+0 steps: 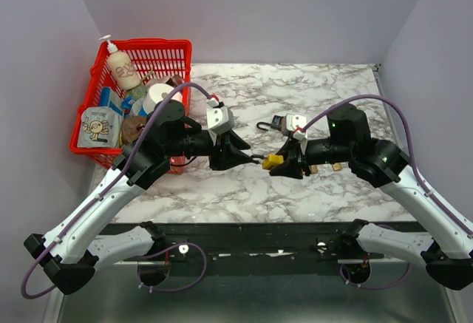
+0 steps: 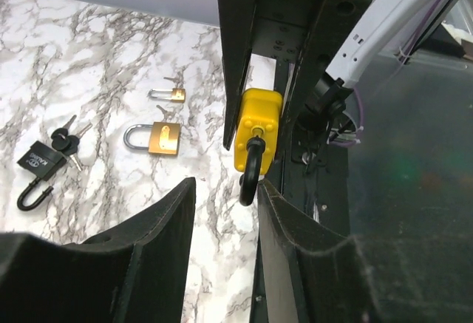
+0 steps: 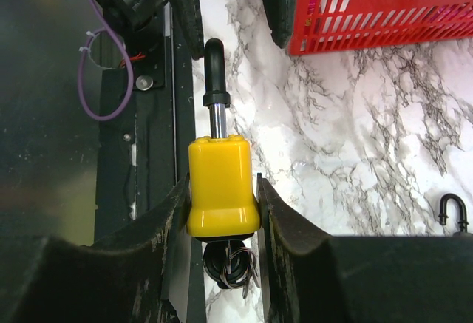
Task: Lock with the key
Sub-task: Lock the lock.
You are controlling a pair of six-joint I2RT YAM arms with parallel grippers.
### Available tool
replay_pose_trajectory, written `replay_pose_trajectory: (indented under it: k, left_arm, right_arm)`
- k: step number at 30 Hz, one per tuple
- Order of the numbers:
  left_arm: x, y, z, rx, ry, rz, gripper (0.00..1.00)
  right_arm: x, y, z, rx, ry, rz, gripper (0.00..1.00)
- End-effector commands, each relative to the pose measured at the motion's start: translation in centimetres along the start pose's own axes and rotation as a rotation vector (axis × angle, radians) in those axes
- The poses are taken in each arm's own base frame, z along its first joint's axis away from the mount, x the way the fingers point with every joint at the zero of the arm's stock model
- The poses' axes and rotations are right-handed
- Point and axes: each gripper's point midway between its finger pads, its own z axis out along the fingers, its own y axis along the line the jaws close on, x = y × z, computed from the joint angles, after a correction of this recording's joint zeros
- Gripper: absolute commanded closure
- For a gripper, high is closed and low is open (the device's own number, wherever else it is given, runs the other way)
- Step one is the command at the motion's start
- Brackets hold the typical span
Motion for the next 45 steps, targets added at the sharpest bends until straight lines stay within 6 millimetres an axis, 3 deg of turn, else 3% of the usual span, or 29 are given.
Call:
replay_pose_trajectory:
  k: [1, 7, 13, 24, 32, 38, 45]
  left_arm:
    - [0.1, -0.9, -0.5, 0.048, 0.022, 0.041, 0.53]
    - [0.4, -1.0, 0.0, 0.071, 0.028, 0.032, 0.55]
    - [0.6, -1.7, 0.6, 0.092, 0.023, 0.036, 0.64]
    - [1.1, -2.7, 1.9, 0.125, 0.027, -0.045, 0.99]
    - [0.9, -2.2, 3.0, 0.116, -0.011, -0.134, 1.00]
    - [1.8, -2.6, 3.9, 0.134, -0.013, -0.159, 1.00]
    - [3.3, -2.2, 3.8, 0.124, 0.014, -0.097, 1.00]
  right_arm:
    - [-1.2, 0.4, -0.1, -0.020, -0.049, -0.038, 0.99]
    - [-1.6, 0.4, -0.1, -0.022, -0.056, -0.044, 0.99]
    - [-1.5, 0.5, 0.1, -0.037, -0.050, -0.037, 0.99]
    - [-2.0, -0.5, 0.3, 0.003, -0.064, -0.047, 0.99]
    - [-2.9, 0.2, 0.6, -0.051, -0.100, -0.045, 0.99]
    - [-4.0, 0.6, 1.0, -0.094, -0.141, -0.043, 0.99]
    - [-4.1, 3.2, 0.6, -0.237, -0.166, -0.040, 0.99]
